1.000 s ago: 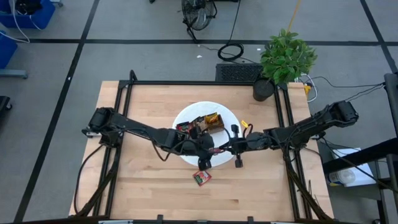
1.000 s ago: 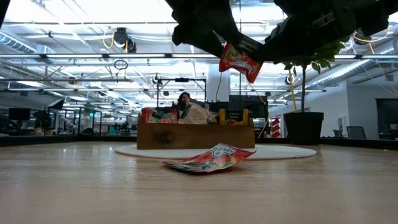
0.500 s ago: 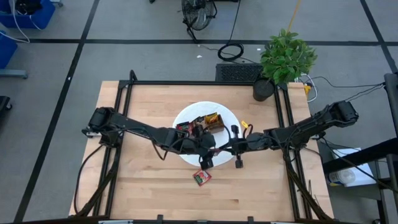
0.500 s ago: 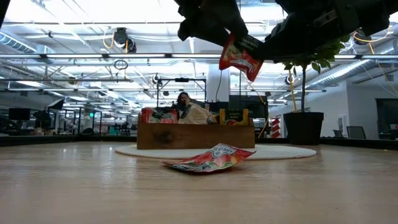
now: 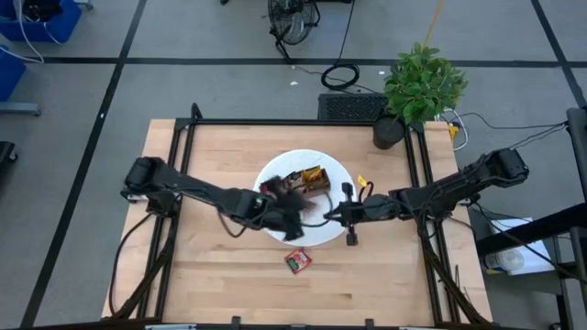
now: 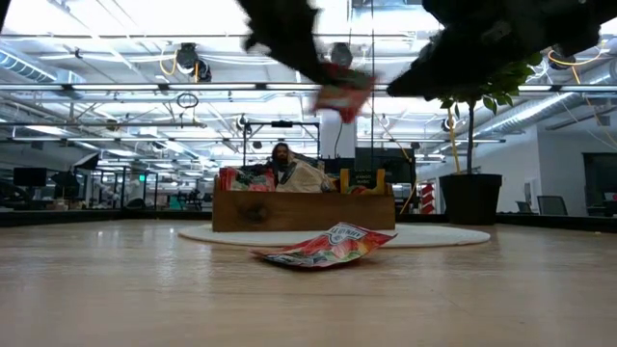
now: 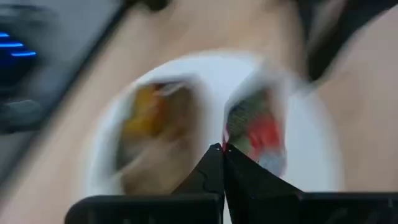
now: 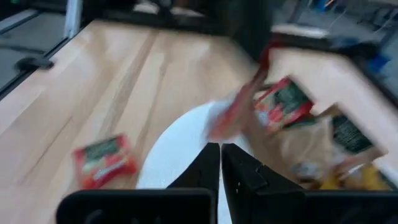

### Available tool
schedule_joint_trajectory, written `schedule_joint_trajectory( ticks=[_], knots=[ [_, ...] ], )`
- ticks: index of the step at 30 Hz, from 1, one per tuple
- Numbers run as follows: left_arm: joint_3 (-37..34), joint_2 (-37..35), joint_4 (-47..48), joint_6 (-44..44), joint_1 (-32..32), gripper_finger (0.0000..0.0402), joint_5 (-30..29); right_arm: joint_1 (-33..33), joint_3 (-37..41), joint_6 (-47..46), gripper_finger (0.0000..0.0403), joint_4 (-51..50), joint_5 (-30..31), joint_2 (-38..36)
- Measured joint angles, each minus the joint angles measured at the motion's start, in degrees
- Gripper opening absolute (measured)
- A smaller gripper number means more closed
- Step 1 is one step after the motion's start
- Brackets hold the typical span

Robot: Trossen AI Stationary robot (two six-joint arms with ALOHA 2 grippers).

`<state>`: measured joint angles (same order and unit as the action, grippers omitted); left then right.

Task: Pick & Place Tea
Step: Put the red tea bag into the left section of the wooden organizer

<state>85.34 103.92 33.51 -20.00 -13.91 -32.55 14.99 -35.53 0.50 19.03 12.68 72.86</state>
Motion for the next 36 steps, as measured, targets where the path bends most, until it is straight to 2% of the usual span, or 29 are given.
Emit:
schedule_joint_trajectory(
  ticks=[3, 9, 13, 16, 20, 25, 30, 36],
  knots=[
    [0.04, -2.71, 3.99, -2.09, -2.18, 0.0003, -6.78, 0.25, 0.13, 0.07, 0.0008, -1.27, -1.69, 0.15],
    [-0.02, -4.9, 3.91, -2.81, -4.99, 0.0002, -7.53, 0.16, 0.11, 0.58, 0.0001, -0.07, -0.93, 0.04],
    [-0.19, -4.76, 9.22, -7.6, -6.04, 0.0001, -11.78, 0.14, 0.09, 0.56, 0.0004, 0.21, -0.91, 0.04],
    [-4.25, -4.94, 9.07, -13.32, -6.96, 0.0001, -16.69, 0.16, 0.09, 0.25, 0.0001, 0.04, -0.91, 0.04],
    [-13.26, -5.72, 9.29, -20.77, -8.8, 0.0001, -22.31, 0.19, 0.09, 0.21, 0.0001, -0.69, -0.93, 0.04],
    [-25.48, -7.32, 1.14, -23.73, -10.39, 0.0001, -26.68, 0.19, 1.0, 0.45, 0.0001, 0.25, -0.87, 0.04],
    [-35.77, -9.92, -11.92, -24.91, -9.22, 0.0, -28.35, 0.17, 1.05, 0.61, 0.0001, 1.69, -0.84, 0.04],
    [-43.18, -10.79, -29.01, -20.58, -7.88, 0.0, -27.23, 0.16, 1.09, 1.04, 0.0001, 2.49, -0.82, 0.04]
  ],
)
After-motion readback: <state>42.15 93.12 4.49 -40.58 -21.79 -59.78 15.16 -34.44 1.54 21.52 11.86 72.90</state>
